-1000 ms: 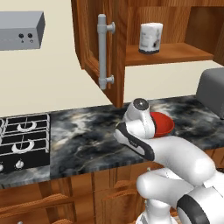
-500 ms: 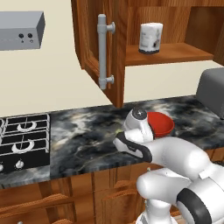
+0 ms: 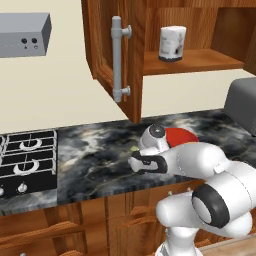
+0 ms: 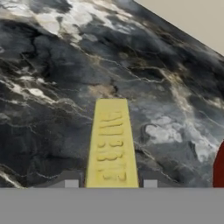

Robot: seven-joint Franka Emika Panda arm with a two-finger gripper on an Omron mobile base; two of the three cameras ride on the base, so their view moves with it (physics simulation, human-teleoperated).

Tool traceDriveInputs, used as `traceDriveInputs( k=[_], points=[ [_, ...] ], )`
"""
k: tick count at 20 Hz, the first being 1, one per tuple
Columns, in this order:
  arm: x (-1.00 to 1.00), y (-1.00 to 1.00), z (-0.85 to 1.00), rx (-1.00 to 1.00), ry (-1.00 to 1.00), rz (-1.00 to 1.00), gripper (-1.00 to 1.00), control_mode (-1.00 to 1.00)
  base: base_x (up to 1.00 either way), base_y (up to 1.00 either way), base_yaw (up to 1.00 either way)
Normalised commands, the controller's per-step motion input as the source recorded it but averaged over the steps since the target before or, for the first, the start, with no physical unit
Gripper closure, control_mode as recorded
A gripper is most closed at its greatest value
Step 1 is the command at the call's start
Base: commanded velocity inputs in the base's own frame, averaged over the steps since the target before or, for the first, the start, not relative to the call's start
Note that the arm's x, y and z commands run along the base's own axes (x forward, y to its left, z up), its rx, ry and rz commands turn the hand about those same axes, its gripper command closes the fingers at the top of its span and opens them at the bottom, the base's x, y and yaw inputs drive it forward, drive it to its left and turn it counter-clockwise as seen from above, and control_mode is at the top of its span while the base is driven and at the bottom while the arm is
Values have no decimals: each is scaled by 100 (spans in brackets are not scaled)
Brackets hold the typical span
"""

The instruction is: Pick the egg and butter from the fridge and place them by the bowl for mixing.

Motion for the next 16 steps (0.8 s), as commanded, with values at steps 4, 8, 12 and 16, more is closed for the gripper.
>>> traceDriveInputs(
  k=[4,8,12,16],
  points=[
    [36,1,-11,0,-1,0,100,-100,0,0,0],
    [29,6,-19,0,-4,0,100,-100,0,0,0],
    [19,9,-20,0,-5,0,100,-100,0,0,0],
    [16,6,-16,0,-6,0,100,-100,0,0,0]
  ],
)
